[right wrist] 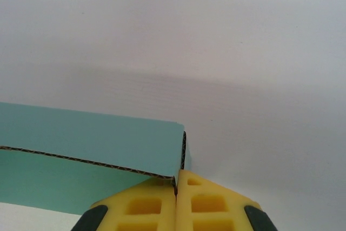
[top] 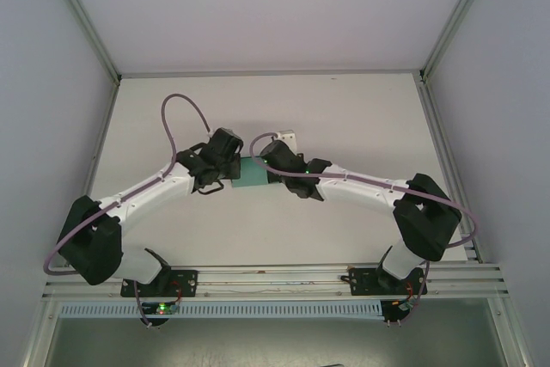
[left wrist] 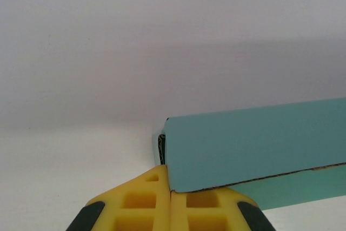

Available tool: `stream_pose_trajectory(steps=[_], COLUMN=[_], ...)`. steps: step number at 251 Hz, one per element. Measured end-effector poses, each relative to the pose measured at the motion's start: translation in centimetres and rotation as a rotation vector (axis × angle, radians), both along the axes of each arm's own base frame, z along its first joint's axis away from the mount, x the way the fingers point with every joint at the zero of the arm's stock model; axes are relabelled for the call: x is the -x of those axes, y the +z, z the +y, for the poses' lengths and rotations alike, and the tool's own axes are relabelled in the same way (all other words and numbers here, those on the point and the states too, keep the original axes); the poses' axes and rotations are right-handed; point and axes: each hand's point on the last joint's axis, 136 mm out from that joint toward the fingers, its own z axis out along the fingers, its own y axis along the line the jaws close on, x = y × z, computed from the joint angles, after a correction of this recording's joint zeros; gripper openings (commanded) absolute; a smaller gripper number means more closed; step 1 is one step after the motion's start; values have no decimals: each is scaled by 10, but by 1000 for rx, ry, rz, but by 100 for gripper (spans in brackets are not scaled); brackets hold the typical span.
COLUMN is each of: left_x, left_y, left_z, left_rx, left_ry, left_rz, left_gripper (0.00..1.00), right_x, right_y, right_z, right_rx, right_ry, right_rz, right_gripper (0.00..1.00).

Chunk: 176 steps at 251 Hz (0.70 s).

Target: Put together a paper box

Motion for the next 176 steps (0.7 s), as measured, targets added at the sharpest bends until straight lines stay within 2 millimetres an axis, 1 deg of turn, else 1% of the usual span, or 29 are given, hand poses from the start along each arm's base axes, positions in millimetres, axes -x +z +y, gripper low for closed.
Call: stream_pose_trajectory(steps=[13, 23, 30, 48, 70, 100, 112, 130, 139, 155, 176], left_x=[1, 1, 1, 1, 0, -3, -3, -5, -6, -7, -8], left_y=[-1, -2, -3, -3, -3, -3, -3, -2, -1, 0, 2], left_z=[0, 0, 0, 1, 1, -3, -4, -5, -6, -7, -8], left_rx=[-8, -12, -12, -10, -5, -4, -6, -10, -12, -17, -20], left_ry=[1, 2, 3, 5, 7, 2, -4, -9, -13, -23, -31], left_rz=[-22, -38, -47, -70, -85, -93, -93, -95, -97, -100, -106], left_gripper=[0, 0, 0, 0, 0, 0, 0, 0, 0, 0, 0], right_x=[1, 1, 1, 3, 6, 14, 16, 16, 16, 12, 1], right_y=[0, 0, 0, 1, 2, 5, 8, 19, 25, 37, 49], right_z=[0, 0, -1, -1, -5, 3, 5, 8, 8, 6, -1], right_rx=[-7, -9, -10, -2, 24, 8, -5, -33, -49, -75, -94], right_ry=[1, 2, 4, 21, 47, 120, 143, 178, 187, 185, 158], right_rz=[-7, -10, -13, -17, -11, 12, 14, 5, -4, -31, -64], right_gripper=[0, 4, 10, 28, 40, 43, 48, 58, 61, 63, 65])
